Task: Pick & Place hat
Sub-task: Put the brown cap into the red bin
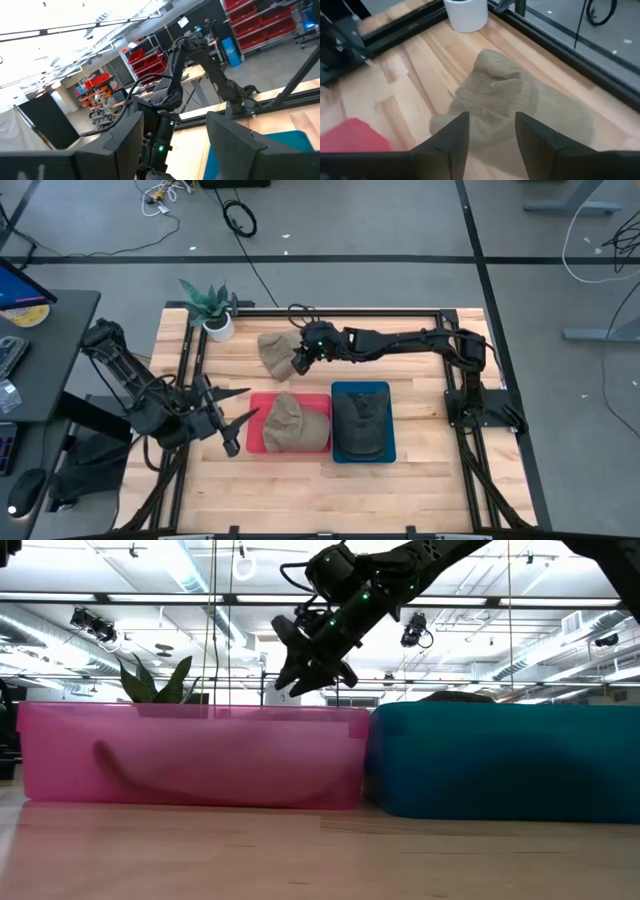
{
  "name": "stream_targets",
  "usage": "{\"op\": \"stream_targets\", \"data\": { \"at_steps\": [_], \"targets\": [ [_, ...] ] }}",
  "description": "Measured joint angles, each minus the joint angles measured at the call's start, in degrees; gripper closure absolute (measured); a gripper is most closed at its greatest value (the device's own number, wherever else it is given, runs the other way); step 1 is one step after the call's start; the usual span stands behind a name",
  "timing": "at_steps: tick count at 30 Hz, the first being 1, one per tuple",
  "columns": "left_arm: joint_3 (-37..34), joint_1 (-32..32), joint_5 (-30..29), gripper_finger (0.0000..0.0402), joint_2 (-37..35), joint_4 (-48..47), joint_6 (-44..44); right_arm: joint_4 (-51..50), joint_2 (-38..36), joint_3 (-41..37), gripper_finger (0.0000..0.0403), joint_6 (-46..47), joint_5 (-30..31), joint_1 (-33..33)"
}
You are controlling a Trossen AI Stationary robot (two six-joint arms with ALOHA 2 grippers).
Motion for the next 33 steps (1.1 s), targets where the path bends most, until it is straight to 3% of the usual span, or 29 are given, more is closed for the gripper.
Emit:
{"op": "stream_targets", "data": {
  "at_steps": [12, 15, 20, 22, 33],
  "targets": [
    [0.00, 0.04, -5.64, 0.0181, -0.04, -1.24, -0.90, -7.42, 0.00, -0.98, 0.0242, -2.50, -1.41, -3.37],
    [0.00, 0.04, -5.78, 0.0181, -0.02, -1.83, -1.96, -7.18, -0.04, -2.06, 0.0242, -1.12, -6.00, -6.54],
    [0.00, 0.04, -5.80, 0.0181, -0.04, -1.76, -2.34, -0.87, -0.24, -4.31, 0.0242, 0.81, -20.28, -12.08],
    [0.00, 0.04, -5.80, 0.0181, -0.04, -1.76, -2.66, -0.33, -0.24, -4.80, 0.0242, 2.14, -23.31, -13.88],
    [0.00, 0.04, -5.78, 0.0181, -0.04, -1.71, -3.03, 0.41, 0.08, -8.34, 0.0222, 7.93, -24.83, -18.19]
  ]
}}
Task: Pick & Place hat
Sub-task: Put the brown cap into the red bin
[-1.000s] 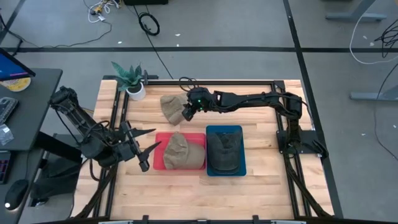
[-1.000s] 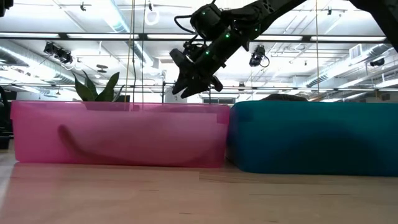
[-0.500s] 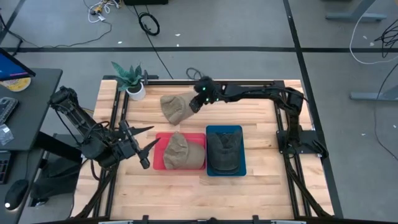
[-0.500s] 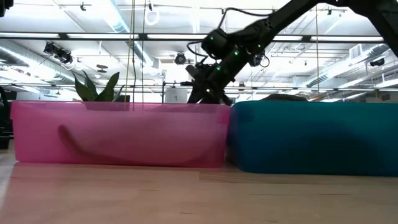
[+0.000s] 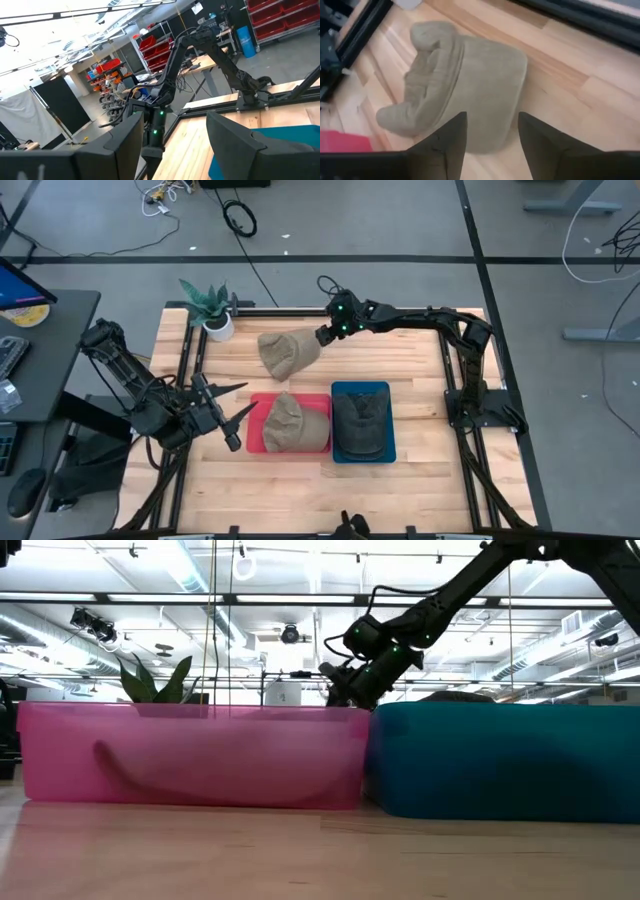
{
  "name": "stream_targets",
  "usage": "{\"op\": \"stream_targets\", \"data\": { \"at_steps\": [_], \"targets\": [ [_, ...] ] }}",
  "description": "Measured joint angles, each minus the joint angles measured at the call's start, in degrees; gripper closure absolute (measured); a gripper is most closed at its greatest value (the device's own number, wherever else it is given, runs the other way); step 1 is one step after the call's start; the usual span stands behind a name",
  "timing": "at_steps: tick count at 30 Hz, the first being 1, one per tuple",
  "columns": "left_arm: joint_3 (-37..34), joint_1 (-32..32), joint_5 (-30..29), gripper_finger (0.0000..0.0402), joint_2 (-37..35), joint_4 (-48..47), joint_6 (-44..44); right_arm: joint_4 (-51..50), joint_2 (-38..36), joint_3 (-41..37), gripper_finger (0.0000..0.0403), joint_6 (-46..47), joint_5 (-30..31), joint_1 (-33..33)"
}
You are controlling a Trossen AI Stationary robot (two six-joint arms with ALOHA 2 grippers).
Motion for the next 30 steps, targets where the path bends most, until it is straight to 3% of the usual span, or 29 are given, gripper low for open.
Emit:
{"op": "stream_targets", "data": {
  "at_steps": [7, 12, 23, 27, 30],
  "targets": [
    [0.00, 0.02, 1.91, 0.0181, 0.02, 0.07, -0.39, 3.78, 3.19, 0.01, 0.0207, 1.75, -0.21, -0.50],
    [0.00, 0.04, 2.60, 0.0181, 0.02, 0.07, -0.45, 4.05, 6.80, 0.38, 0.0204, 4.65, -6.38, -2.29],
    [0.00, 0.04, 3.00, 0.0181, 0.04, 0.07, -0.43, 6.59, 7.16, 0.66, 0.0229, 7.46, -10.07, -3.07],
    [0.00, 0.04, 3.02, 0.0181, 0.04, 0.07, -0.45, 5.20, 8.10, 2.97, 0.0232, 7.58, -13.61, -3.41],
    [0.00, 0.04, 3.02, 0.0181, 0.04, 0.11, -0.42, -1.38, 10.20, 7.02, 0.0232, 7.56, -13.00, -3.37]
  ]
}}
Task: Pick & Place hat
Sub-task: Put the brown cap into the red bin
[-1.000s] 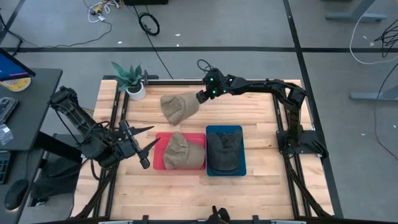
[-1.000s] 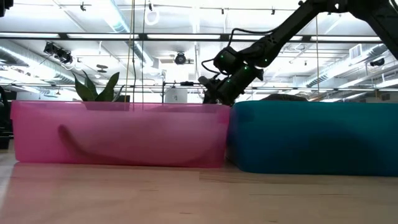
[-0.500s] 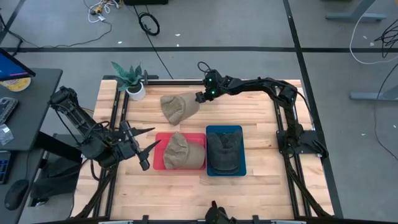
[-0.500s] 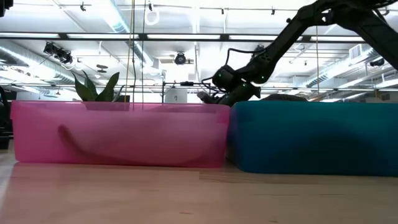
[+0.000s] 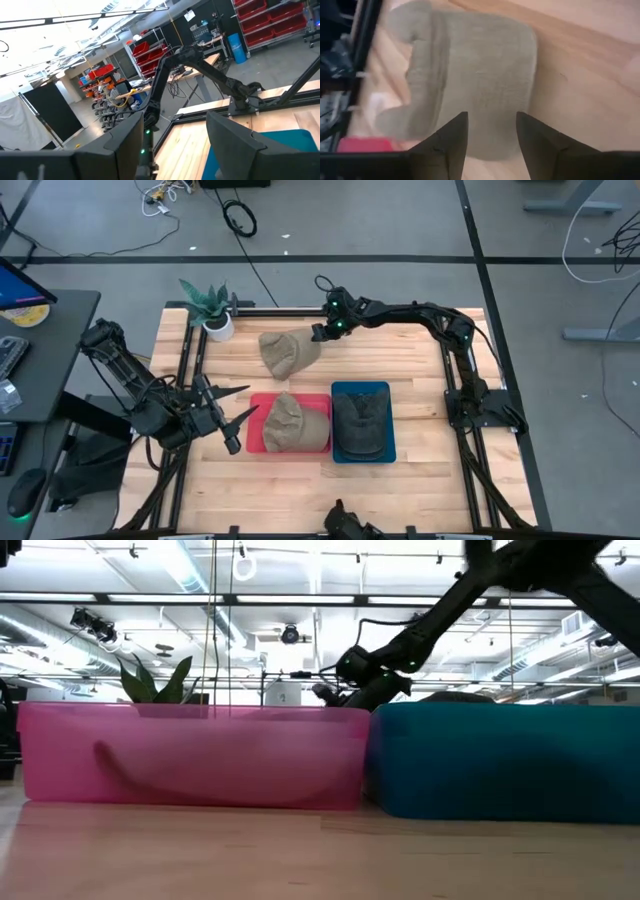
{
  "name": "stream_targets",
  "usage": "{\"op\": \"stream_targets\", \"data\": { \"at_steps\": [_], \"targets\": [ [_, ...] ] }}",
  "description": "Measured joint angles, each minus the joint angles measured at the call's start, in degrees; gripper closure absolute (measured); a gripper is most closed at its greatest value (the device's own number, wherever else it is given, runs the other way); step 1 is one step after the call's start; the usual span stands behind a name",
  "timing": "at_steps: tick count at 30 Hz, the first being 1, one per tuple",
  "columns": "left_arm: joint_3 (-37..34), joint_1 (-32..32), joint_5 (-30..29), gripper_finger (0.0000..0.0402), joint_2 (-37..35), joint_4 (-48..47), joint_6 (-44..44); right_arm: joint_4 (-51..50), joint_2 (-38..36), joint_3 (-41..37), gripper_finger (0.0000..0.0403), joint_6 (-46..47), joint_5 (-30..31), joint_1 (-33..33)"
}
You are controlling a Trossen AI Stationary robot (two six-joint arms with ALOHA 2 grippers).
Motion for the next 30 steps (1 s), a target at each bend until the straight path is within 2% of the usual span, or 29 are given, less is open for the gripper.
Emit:
{"op": "stream_targets", "data": {
  "at_steps": [4, 7, 17, 30],
  "targets": [
    [0.00, 0.00, 0.26, 0.0181, 0.00, 0.39, 0.07, -9.72, 3.45, 7.47, 0.0232, -2.59, 1.80, 0.43],
    [0.00, 0.00, 0.46, 0.0181, 0.00, 0.28, 0.00, -13.07, 4.38, 8.92, 0.0234, -4.36, 1.81, 0.44],
    [0.00, 0.00, 0.46, 0.0181, 0.00, -0.15, -1.48, -11.96, 4.06, 9.01, 0.0258, -5.36, 2.79, 0.22],
    [0.00, 0.00, 0.46, 0.0181, 0.00, -0.13, -1.55, -11.88, 4.06, 8.99, 0.0262, -4.93, 2.09, 0.20]
  ]
}}
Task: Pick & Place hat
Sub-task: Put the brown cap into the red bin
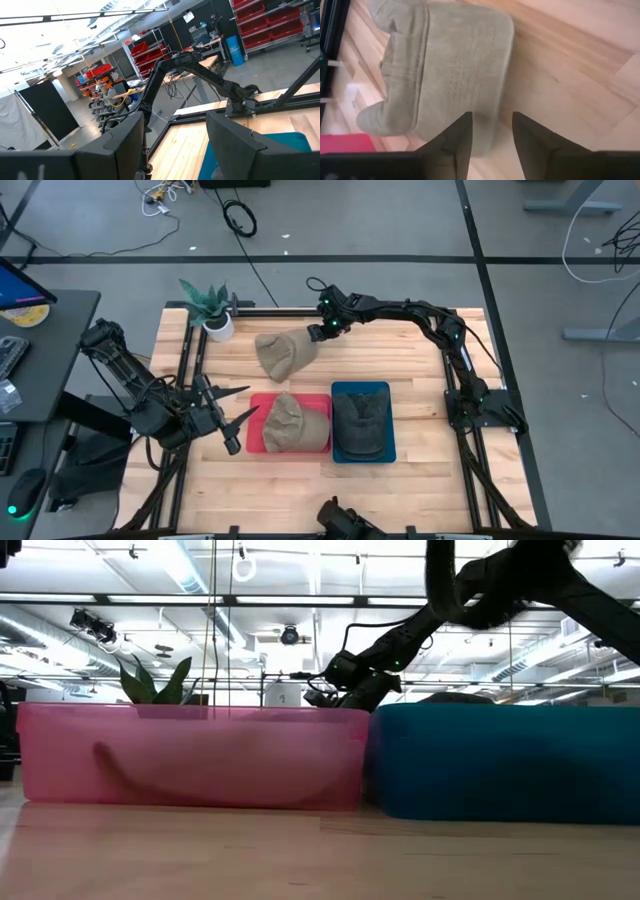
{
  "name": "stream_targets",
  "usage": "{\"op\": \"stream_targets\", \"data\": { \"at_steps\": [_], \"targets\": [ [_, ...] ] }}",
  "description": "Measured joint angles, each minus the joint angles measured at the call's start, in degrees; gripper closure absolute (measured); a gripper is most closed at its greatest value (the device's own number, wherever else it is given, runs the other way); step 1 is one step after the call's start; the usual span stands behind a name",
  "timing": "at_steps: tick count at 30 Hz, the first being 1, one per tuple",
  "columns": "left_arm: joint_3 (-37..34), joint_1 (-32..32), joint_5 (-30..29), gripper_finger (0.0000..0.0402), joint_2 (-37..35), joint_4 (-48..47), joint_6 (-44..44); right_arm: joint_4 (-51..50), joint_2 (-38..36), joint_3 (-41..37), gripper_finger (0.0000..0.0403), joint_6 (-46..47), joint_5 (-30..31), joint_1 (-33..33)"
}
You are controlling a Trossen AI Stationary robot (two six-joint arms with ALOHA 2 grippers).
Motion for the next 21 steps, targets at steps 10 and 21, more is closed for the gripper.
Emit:
{"op": "stream_targets", "data": {
  "at_steps": [10, 21],
  "targets": [
    [0.00, 0.00, 0.00, 0.0181, 0.00, 0.07, 0.04, -2.26, 0.17, 0.00, 0.0321, -7.10, -5.17, -1.54],
    [0.00, -0.01, 0.00, 0.0181, 0.00, 0.00, 0.07, -4.13, -0.13, 0.00, 0.0400, -13.18, -8.82, -2.92]
  ]
}}
